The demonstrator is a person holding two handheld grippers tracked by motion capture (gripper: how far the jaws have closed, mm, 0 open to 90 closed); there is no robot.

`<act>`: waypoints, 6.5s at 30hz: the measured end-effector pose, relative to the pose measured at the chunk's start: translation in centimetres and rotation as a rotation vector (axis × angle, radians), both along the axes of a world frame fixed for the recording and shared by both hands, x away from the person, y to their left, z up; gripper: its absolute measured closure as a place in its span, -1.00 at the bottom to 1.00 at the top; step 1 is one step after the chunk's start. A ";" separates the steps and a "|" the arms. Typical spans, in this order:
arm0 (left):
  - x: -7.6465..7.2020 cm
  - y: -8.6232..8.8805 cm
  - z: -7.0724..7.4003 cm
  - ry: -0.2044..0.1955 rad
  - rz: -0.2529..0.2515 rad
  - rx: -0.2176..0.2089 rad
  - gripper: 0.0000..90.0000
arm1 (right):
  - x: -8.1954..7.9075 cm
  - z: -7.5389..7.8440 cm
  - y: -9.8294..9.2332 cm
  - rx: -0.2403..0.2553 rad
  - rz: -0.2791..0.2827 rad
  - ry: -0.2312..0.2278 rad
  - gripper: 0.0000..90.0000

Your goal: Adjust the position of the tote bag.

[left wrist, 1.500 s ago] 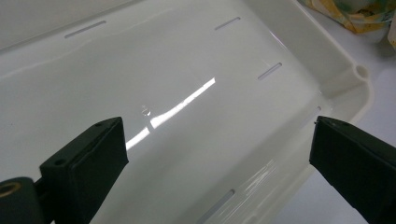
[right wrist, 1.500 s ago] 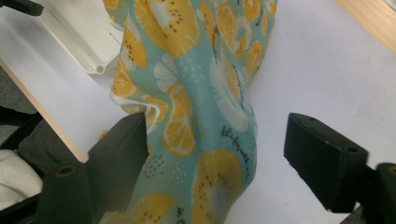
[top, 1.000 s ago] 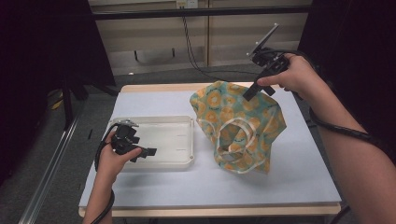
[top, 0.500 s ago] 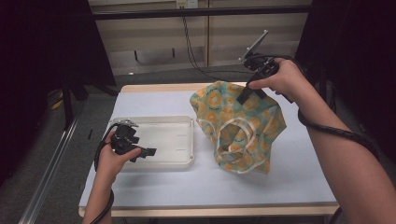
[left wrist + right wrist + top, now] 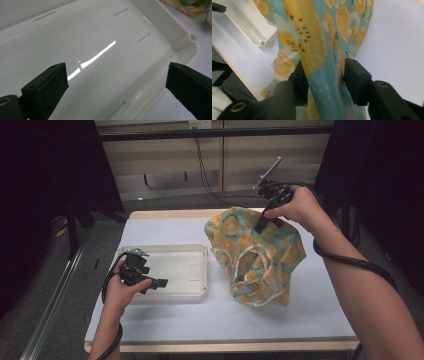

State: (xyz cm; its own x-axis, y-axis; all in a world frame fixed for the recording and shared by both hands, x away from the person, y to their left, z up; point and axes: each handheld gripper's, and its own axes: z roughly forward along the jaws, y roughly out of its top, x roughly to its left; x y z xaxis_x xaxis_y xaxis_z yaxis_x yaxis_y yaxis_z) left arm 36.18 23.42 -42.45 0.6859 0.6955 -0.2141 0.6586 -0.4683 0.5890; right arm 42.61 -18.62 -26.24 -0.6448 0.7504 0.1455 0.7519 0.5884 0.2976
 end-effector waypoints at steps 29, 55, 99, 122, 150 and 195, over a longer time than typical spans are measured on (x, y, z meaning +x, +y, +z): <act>0.0 -0.1 0.1 -0.006 -0.002 0.004 -0.91 | -0.7 0.8 -0.3 -0.059 0.285 -0.054 1.00; -0.1 -0.1 -0.2 0.001 -0.003 0.010 -0.91 | 0.1 0.4 1.9 -0.018 0.700 -0.134 1.00; 0.5 -3.7 3.2 -0.007 -0.097 -0.003 -0.90 | -4.3 2.5 -5.9 -0.047 0.183 -0.117 -0.32; 1.3 -8.1 6.6 0.013 -0.280 0.036 -0.75 | -7.1 1.9 -8.2 -0.038 0.161 -0.109 -0.37; 1.7 -12.7 10.8 -0.066 -0.360 0.011 -0.33 | -6.6 1.5 -8.1 -0.027 0.051 -0.066 0.48; 7.1 -13.7 12.9 -0.029 -0.244 -0.092 0.96 | -2.1 1.3 -9.7 0.112 -0.094 -0.139 1.00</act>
State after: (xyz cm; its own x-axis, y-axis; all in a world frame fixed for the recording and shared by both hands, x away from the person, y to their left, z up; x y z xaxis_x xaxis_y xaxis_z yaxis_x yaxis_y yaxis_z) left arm 43.32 9.68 -29.54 0.8376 0.4872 -0.2470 0.5152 -0.5545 0.6535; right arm 40.48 -28.33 -24.93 -0.5921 0.7926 0.1456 0.7492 0.4748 0.4618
